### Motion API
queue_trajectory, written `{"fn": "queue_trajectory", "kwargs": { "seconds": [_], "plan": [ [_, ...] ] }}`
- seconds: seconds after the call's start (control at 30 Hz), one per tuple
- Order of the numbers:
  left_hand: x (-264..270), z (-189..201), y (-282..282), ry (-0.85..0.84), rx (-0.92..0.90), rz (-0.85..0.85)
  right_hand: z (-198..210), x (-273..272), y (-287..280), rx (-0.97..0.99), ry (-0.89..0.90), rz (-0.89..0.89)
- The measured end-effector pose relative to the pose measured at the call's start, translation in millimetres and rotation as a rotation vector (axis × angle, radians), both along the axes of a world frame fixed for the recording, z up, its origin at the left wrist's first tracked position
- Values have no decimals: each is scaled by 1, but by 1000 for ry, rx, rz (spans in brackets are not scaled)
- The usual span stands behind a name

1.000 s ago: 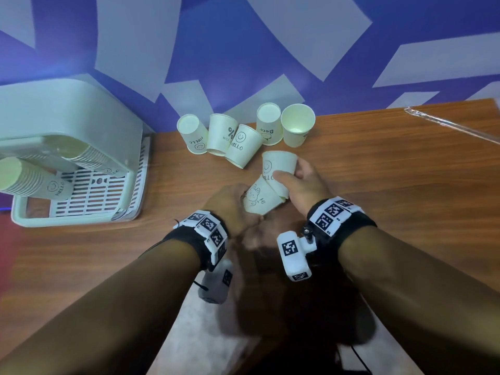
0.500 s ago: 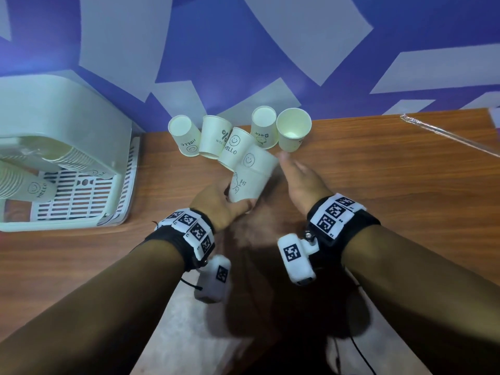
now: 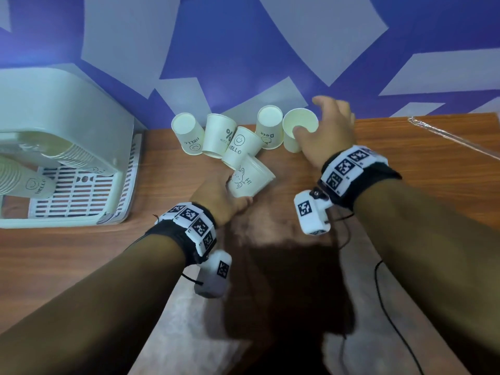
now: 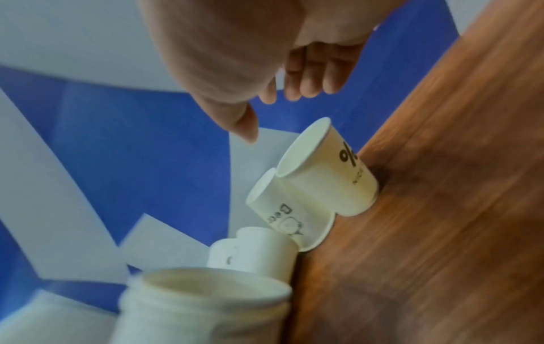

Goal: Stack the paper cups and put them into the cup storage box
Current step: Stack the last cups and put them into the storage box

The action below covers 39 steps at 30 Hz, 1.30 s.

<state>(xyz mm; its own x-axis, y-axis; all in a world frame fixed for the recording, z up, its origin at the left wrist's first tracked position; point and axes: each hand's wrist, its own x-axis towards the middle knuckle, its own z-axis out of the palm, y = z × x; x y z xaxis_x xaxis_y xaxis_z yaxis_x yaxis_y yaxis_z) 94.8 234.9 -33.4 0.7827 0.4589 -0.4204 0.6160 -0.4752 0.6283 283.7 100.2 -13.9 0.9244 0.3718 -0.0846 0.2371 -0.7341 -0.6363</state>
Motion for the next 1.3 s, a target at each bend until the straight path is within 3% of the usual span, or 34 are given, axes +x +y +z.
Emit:
{"fn": "queue_trajectory", "kwargs": {
  "seconds": [0.1, 0.17, 0.3, 0.4, 0.47, 0.63, 0.73, 0.83, 0.9, 1.1, 1.3],
  "plan": [
    [1, 4, 2, 19, 20, 28, -12, 6, 8, -240, 78, 191],
    [1, 7, 5, 19, 31, 50, -20, 7, 9, -248, 75, 226],
    [-1, 8, 15, 3, 19, 78, -15, -3, 1, -54, 60, 18],
    [-4, 7, 20, -39, -21, 109, -10, -22, -3, 228, 286, -120],
    [-4, 7, 19, -73, -62, 105, -12, -41, -1, 303, 460, -35],
    [-10, 11, 18, -75, -112, 74, -8, -84, 24, 270, 700, 226],
    [-26, 9, 30, -58, -121, 172, -9, -75, 46, 205, 601, 219],
    [-46, 8, 44, -25, -79, 243, -14, -61, 68, 120, 447, -22],
    [-58, 7, 53, -33, -64, 275, -18, -58, 84, 121, 500, -124],
    [-75, 6, 71, -42, -72, 284, -35, -60, 91, -34, 514, -81],
    [-62, 5, 80, -29, -29, 159, -31, -81, 58, 282, 562, -241]
  ]
}}
